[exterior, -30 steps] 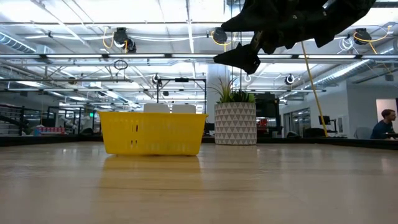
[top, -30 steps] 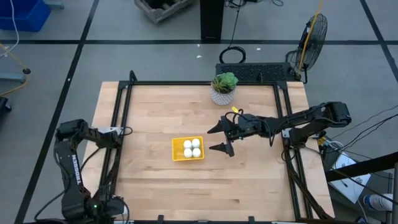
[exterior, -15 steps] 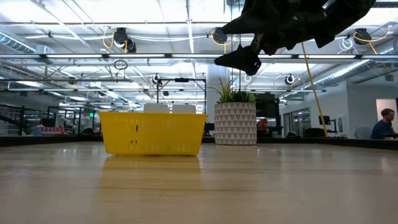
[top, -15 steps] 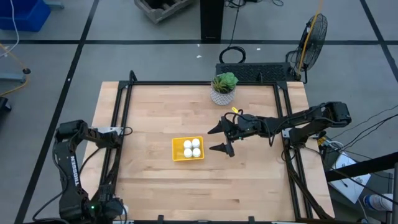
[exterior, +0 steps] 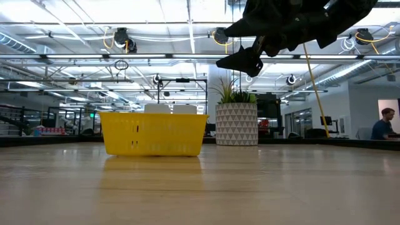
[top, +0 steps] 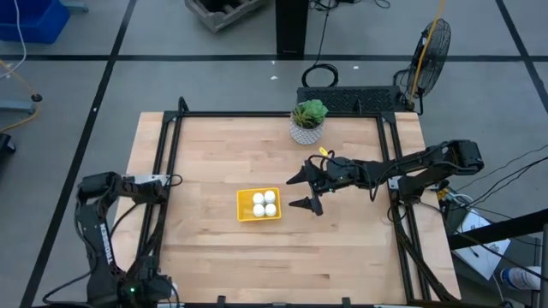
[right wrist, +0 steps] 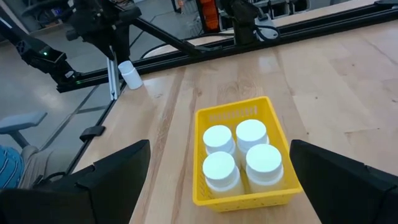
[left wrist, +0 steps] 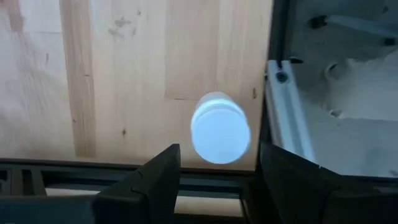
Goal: Pick and place pill bottles into a basket
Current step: Put the white pill bottle into the yellow bin
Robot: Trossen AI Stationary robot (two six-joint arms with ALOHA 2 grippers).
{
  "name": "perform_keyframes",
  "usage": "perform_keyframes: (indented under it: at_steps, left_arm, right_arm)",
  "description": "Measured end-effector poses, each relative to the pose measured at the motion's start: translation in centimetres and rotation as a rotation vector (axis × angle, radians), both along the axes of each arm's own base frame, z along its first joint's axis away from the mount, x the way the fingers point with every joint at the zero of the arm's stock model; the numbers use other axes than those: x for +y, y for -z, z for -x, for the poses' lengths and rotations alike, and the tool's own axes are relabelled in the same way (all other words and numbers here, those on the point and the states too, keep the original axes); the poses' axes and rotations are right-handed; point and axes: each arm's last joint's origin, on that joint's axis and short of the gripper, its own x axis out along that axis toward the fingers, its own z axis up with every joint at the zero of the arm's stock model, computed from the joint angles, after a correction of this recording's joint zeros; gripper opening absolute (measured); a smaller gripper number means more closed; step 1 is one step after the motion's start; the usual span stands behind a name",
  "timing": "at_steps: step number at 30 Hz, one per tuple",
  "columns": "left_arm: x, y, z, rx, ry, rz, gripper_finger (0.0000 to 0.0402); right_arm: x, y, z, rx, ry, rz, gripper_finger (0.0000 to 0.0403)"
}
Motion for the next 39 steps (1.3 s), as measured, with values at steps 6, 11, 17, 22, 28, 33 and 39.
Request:
perform_keyframes:
  at_steps: [6,11,17,22,28,33,39]
  left_arm:
    - [-0.3,1.2,0.0,0.017,-0.010,-0.048,0.0227]
    - [-0.6,1.7,0.0,0.040,-0.027,-0.054,0.0227]
    - [-0.6,1.7,0.0,0.038,-0.033,-0.052,0.0227]
    - [-0.6,1.7,-0.1,-0.015,-0.032,-0.063,0.0227]
    - [-0.5,2.9,-0.1,0.005,-0.040,-0.035,0.0227]
    - [-0.3,3.7,-0.1,0.031,-0.044,-0.024,0.0227]
    - [-0.4,3.7,-0.3,0.012,-0.042,-0.013,0.0228]
  right_arm:
    - [0.0,0.1,0.0,0.010,0.003,-0.010,0.0380]
    - [0.0,0.1,0.0,0.014,0.008,-0.025,0.0380]
    - [0.0,0.1,0.0,0.018,0.008,-0.027,0.0380]
    - [0.0,0.1,0.0,0.018,0.008,-0.027,0.0380]
    - [0.0,0.1,0.0,0.019,0.007,-0.027,0.0380]
    - [0.0,0.1,0.0,0.019,0.007,-0.027,0.0380]
    - [0.0,0.1,0.0,0.019,0.007,-0.028,0.0380]
